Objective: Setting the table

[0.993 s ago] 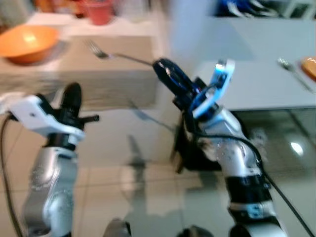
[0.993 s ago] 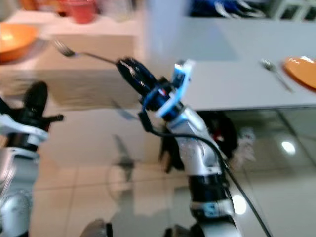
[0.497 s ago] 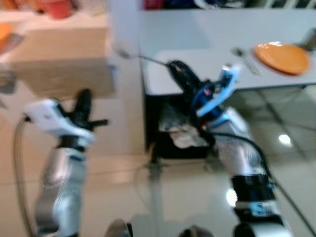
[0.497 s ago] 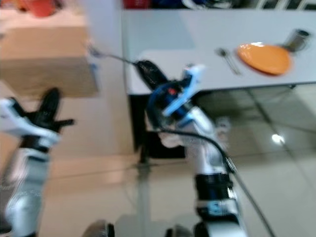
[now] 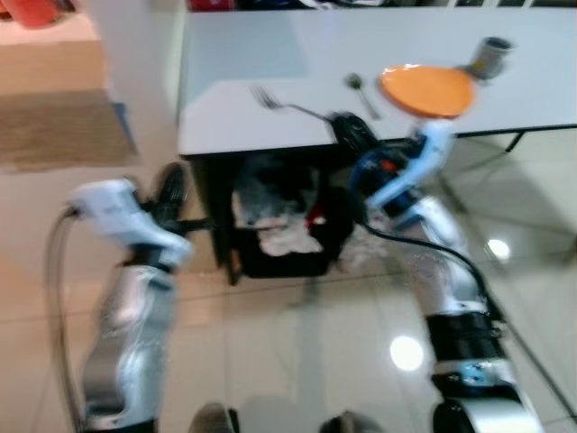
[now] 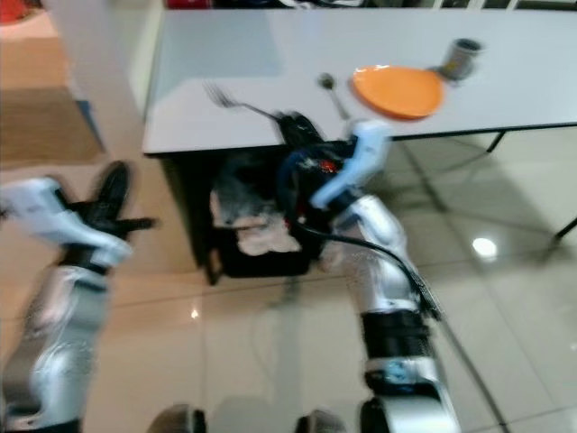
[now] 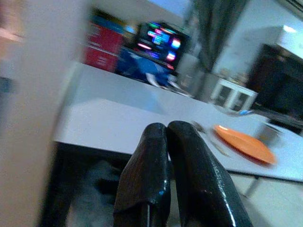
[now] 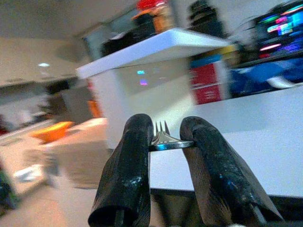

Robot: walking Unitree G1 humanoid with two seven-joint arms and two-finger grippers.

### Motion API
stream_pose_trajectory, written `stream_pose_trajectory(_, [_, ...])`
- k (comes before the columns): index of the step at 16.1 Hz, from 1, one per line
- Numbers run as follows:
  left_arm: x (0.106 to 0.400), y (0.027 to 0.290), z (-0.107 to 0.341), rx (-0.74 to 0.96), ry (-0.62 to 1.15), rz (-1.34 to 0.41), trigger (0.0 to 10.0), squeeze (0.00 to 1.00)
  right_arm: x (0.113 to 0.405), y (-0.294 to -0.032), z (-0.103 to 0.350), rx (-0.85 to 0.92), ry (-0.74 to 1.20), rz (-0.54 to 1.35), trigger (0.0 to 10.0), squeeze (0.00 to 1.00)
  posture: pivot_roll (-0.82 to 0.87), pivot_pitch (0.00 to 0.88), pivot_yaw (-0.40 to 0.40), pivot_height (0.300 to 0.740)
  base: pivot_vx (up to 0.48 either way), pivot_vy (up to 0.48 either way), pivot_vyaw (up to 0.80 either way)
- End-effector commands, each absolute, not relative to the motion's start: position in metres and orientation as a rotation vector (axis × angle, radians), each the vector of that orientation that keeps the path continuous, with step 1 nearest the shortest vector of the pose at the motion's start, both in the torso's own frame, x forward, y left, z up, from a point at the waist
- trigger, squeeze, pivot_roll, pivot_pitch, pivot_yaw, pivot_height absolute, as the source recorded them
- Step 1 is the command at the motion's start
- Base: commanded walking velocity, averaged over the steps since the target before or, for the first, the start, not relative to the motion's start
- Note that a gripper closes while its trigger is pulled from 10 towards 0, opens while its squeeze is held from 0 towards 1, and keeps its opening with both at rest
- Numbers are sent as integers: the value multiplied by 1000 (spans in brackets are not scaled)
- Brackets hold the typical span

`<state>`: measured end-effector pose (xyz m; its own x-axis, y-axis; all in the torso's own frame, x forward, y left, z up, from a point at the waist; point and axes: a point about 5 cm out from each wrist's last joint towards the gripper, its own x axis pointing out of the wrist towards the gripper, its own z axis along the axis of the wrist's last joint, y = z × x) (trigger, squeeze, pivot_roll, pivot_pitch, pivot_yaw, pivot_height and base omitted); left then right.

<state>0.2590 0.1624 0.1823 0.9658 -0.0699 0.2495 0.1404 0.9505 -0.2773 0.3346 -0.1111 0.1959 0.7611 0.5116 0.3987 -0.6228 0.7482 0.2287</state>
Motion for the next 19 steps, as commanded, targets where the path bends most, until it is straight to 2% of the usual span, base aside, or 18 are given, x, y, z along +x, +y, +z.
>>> stream_pose_trajectory(1, [260,170,179,-253,-215,-59,10000,0,335,-101,199,338,-338,638,10000,0,-15,105,4,740,0,0,0])
stream_pose_trajectory(4, [260,174,177,-230,-214,-33,10000,0,339,-98,198,298,-308,603,10000,0,-15,107,6,740,0,0,0])
stream_pose_trajectory(6, [259,170,182,-241,-247,-71,10000,0,341,-96,201,291,-316,603,10000,0,-20,108,8,740,347,0,-800])
stream_pose_trajectory(11, [260,163,190,-254,-276,-97,10000,0,341,-87,206,277,-331,626,10000,0,-20,107,5,740,380,0,0])
stream_pose_trajectory(13, [260,162,190,-258,-278,-101,10000,0,340,-87,206,261,-348,637,10000,0,-20,109,3,740,399,0,756])
stream_pose_trajectory(19, [260,159,192,-262,-288,-112,10000,0,341,-84,213,275,-368,638,10000,0,-22,109,-1,740,412,0,0])
